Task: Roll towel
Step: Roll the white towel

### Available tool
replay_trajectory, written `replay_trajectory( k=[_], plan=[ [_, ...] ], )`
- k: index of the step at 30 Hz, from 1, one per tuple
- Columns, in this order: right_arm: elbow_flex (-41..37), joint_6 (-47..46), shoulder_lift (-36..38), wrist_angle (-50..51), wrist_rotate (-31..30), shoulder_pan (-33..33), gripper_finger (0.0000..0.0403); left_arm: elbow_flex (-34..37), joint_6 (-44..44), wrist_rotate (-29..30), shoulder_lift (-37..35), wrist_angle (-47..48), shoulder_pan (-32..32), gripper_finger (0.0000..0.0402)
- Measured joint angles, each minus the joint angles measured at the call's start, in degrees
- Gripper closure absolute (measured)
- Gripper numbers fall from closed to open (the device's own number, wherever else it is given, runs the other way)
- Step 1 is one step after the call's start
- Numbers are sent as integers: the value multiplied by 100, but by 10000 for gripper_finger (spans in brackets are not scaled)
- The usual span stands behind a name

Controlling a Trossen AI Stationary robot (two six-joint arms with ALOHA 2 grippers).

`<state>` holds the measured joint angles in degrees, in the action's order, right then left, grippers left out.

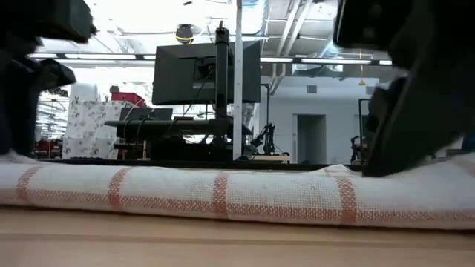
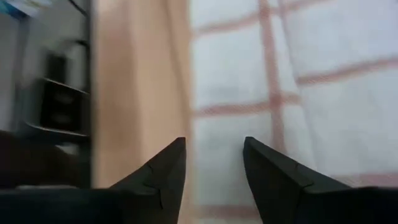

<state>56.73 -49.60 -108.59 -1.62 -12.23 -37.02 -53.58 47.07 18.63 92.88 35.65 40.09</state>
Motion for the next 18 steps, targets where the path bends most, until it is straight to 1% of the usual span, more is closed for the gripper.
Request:
replay_trajectory(
  k=[4, 7, 10, 13, 18],
  plan=[
    [26, 15, 3, 484, -11, -19, 267, 241, 61, -55, 0, -77, -117, 308],
    [18, 100, 131, 755, 25, -13, 268, 203, 168, -135, -32, 146, -205, 308],
    [-12, 215, 428, 1036, 87, 14, 268, -121, 111, -163, -212, 508, -270, 308],
    [-6, 245, 956, 1169, 233, 87, 268, -494, 9, -147, -384, 772, -342, 308],
    [0, 15, 1582, 1136, 216, 155, 269, -902, -199, -129, -575, 370, -502, 308]
  ],
)
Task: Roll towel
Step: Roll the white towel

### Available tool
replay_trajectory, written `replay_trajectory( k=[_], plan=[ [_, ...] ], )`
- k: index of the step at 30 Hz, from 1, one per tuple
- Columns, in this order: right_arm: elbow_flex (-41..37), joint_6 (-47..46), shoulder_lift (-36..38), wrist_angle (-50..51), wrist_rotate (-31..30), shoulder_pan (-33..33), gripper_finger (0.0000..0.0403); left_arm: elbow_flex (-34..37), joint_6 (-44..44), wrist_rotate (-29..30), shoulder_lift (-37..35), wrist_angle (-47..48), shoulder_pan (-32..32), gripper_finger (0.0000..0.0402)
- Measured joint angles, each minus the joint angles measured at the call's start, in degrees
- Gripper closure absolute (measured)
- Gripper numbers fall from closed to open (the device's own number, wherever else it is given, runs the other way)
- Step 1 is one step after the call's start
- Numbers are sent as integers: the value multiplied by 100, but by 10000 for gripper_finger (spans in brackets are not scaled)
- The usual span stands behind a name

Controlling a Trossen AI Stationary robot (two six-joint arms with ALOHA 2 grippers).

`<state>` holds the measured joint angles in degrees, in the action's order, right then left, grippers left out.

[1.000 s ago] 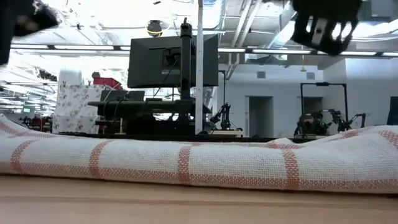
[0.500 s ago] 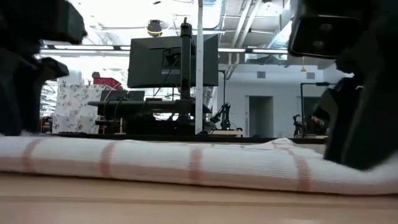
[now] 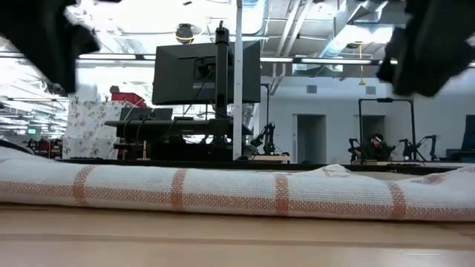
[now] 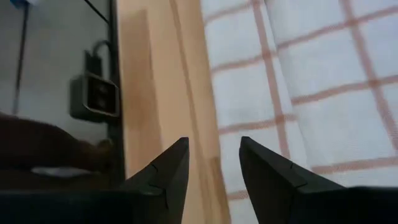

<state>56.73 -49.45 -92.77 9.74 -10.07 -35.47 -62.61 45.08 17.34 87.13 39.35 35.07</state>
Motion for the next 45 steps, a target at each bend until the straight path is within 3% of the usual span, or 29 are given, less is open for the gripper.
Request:
replay_trajectory(
  k=[4, 10, 15, 19, 26, 34, 45],
  plan=[
    [2, 463, 250, -178, -114, 209, 269, -125, -781, 55, 4, -574, -257, 308],
    [565, 1238, 551, 781, 210, 312, 247, -953, -1381, -554, 13, 296, -548, 282],
    [1524, 1934, 191, 1873, 123, -248, 192, -1832, -1405, -128, 246, 947, 155, 247],
    [2019, 2061, -411, 2524, -828, -628, 156, -2235, -1148, 425, 742, 1313, 786, 230],
    [2227, 1541, -1461, 2645, -1985, -959, 145, -2317, -449, 1321, 1714, 1543, 1367, 216],
    [2225, 1151, -2202, 2612, -2048, -958, 145, -2317, -294, 1409, 2761, 1566, 1561, 215],
    [2212, 1134, -2269, 2768, -2309, -937, 145, -2317, 197, 1443, 3386, 1875, 1536, 216]
  ],
)
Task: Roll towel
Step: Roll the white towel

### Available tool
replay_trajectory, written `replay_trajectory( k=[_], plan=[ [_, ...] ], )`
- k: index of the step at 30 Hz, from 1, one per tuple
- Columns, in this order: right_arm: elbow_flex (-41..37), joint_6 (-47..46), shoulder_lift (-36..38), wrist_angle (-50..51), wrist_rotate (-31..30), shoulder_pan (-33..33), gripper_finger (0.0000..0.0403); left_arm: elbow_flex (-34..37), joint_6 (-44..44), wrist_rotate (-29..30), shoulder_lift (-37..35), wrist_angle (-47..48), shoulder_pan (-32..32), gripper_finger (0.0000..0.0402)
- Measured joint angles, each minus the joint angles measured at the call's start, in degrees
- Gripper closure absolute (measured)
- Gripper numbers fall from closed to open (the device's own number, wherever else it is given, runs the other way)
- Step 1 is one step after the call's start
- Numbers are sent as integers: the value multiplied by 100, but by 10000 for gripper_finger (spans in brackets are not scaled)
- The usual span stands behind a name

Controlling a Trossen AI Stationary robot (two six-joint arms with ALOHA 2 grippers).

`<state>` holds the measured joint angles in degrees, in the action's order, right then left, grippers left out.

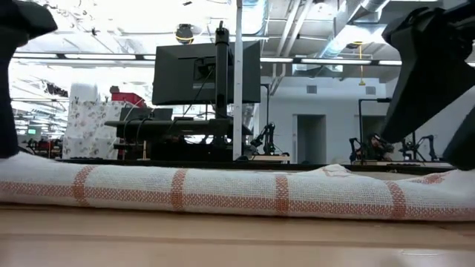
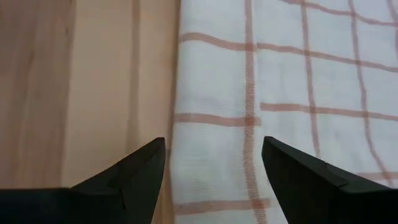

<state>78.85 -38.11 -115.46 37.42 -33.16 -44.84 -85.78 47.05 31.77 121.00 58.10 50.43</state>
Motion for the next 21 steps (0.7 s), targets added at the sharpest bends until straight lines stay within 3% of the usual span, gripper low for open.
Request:
replay_trajectory(
  k=[21],
  plan=[
    [-153, -14, -97, -458, -182, -285, 158, 28, 725, 178, 179, 107, -100, 217]
  ],
)
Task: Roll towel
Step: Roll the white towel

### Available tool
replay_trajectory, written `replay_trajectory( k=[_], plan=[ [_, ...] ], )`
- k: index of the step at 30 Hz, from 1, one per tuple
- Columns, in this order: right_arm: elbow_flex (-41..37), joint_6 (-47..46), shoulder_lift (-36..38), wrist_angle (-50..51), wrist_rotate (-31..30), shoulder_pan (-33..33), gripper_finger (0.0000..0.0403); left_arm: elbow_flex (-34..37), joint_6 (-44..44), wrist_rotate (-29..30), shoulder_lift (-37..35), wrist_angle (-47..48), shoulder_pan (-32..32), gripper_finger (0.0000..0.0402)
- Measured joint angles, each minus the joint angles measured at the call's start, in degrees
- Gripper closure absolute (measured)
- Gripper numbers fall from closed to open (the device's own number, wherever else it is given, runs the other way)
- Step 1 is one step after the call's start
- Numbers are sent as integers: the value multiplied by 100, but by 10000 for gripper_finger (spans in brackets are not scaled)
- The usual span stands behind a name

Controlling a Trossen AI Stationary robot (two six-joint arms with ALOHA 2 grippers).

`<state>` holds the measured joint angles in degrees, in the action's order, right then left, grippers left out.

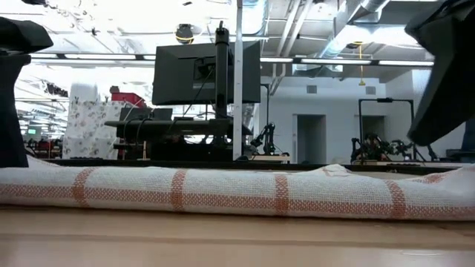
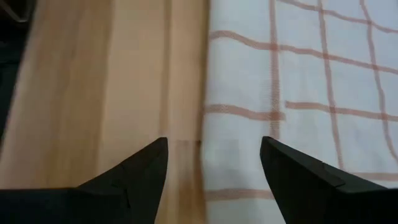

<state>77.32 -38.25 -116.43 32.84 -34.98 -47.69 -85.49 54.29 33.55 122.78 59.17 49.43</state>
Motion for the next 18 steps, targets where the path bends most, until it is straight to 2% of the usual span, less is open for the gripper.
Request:
replay_trajectory(
  k=[6, 13, 18],
  plan=[
    [7, 255, -403, -238, -48, 112, 159, 4, -21, 5, 2, 0, -22, 217],
    [16, 55, -451, 377, -323, 213, 159, 4, -51, 16, 4, -5, -22, 217],
    [13, 56, -454, 391, -340, 213, 159, 4, -205, 40, 4, -16, -55, 217]
  ],
)
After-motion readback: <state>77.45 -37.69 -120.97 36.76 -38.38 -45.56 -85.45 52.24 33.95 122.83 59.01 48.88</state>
